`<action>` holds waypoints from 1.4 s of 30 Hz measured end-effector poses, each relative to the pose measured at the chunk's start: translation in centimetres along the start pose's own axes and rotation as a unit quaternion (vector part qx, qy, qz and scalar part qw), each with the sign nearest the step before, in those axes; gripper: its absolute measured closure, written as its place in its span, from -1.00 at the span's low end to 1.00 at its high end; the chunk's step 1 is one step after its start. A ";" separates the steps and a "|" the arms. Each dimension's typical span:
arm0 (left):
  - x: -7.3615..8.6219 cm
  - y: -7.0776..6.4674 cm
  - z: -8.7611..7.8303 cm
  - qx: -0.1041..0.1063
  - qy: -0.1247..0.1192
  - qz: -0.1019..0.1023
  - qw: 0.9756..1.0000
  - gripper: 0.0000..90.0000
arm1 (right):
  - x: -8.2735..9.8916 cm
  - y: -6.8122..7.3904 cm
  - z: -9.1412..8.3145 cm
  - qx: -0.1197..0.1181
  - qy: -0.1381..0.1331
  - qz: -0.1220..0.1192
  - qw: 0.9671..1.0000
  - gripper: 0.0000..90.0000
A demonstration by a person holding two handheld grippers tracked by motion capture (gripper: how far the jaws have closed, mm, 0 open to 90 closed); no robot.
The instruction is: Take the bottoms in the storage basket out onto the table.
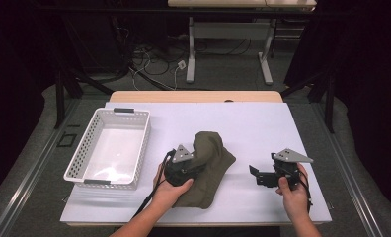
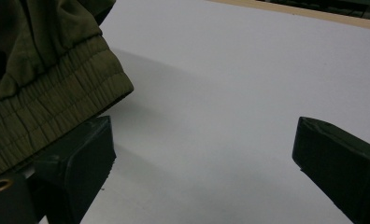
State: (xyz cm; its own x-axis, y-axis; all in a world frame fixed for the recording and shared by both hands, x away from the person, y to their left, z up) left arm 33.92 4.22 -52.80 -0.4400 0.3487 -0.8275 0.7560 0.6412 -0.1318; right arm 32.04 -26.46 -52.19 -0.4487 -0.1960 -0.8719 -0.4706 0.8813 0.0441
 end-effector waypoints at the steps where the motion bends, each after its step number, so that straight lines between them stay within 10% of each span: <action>1: 0.1 0.1 0.1 -0.002 0.001 -0.002 1.000 0.59 | 0.0 0.1 0.0 0.000 0.001 0.004 1.000 -0.88; 18: 0.6 1.3 1.0 0.009 0.006 -0.023 1.000 0.47 | 0.2 -0.2 0.0 0.002 0.000 0.007 1.000 -0.88; 42: 1.2 2.3 1.8 -0.011 0.020 0.002 1.000 0.05 | 0.2 -0.3 0.0 0.002 0.002 0.006 1.000 -0.87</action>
State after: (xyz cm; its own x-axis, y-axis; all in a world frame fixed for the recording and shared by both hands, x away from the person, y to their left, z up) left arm 35.97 4.87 -55.13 -0.4563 0.3775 -0.8057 0.7466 0.6551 -0.1159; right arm 32.08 -26.73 -52.40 -0.4570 -0.1869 -0.8696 -0.4627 0.8849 0.0530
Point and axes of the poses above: each handheld gripper's, and its own axes: z roughly forward along the jaws, x roughly out of its underside, y roughly to its left, the point moved 2 cm from there along z, roughly forward along the jaws, and after that the axes turned 1 degree about -y, right-handed, at the moved point
